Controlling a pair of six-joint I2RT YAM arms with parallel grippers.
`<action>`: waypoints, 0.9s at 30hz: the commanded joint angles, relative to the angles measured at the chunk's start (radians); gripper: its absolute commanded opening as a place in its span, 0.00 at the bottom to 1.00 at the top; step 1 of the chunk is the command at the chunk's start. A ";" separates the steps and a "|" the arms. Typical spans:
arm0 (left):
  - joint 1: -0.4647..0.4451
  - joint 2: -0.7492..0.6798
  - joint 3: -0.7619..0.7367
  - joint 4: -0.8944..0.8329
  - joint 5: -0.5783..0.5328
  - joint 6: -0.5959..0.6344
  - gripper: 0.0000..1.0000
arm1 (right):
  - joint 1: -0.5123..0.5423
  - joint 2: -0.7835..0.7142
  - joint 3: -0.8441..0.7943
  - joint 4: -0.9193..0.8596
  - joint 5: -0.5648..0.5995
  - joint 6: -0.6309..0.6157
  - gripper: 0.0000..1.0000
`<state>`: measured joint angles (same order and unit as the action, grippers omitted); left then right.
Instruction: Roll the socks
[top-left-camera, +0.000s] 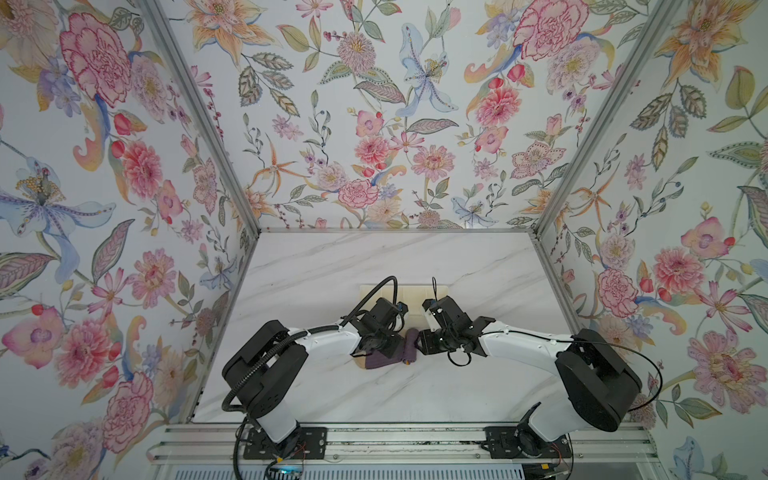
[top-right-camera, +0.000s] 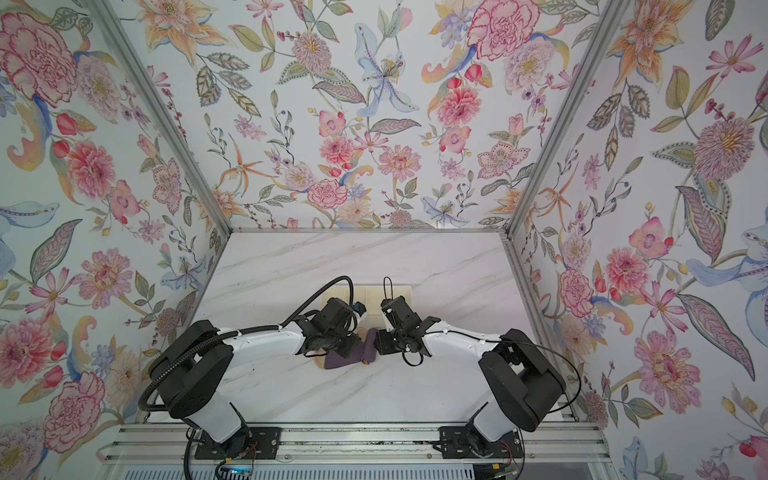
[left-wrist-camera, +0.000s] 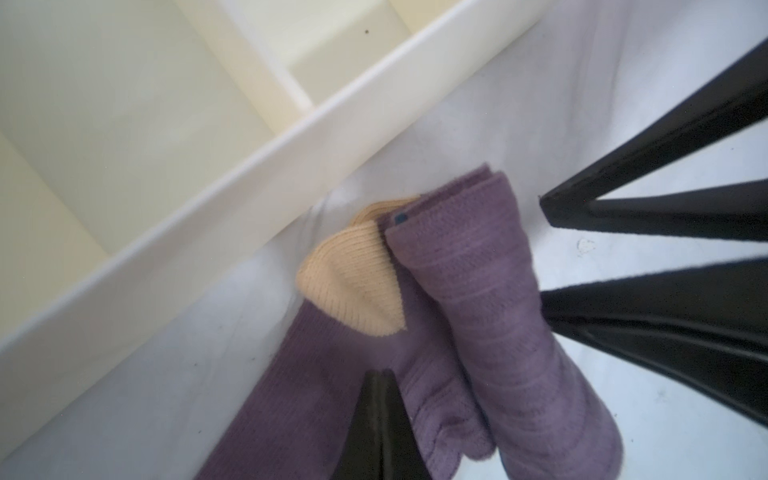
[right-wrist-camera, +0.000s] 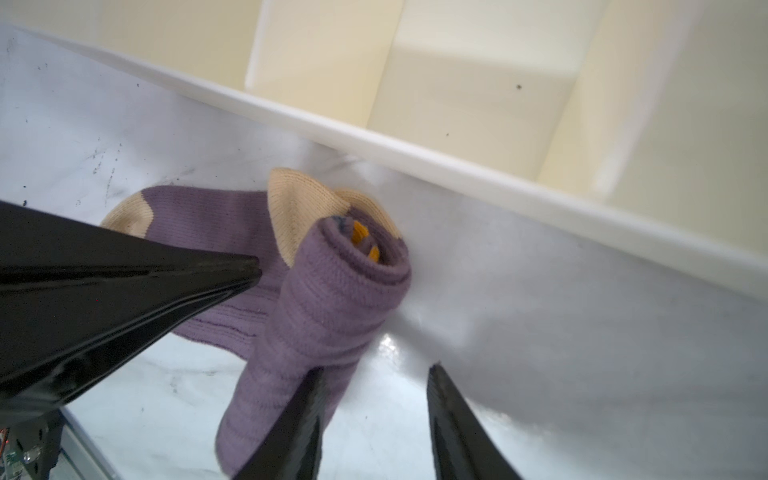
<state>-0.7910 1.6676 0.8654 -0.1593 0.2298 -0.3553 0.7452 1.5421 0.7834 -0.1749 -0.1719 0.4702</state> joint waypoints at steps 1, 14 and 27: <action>0.010 -0.006 -0.025 0.010 0.006 -0.002 0.00 | 0.007 0.015 0.028 -0.035 0.015 -0.021 0.43; 0.022 0.023 -0.056 0.051 0.011 -0.008 0.00 | 0.038 0.049 0.082 -0.080 0.044 -0.047 0.43; 0.033 0.006 -0.066 0.058 0.011 -0.002 0.00 | 0.060 0.091 0.133 -0.103 0.053 -0.068 0.43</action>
<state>-0.7700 1.6737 0.8200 -0.0921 0.2317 -0.3553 0.7925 1.6115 0.8856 -0.2489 -0.1329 0.4225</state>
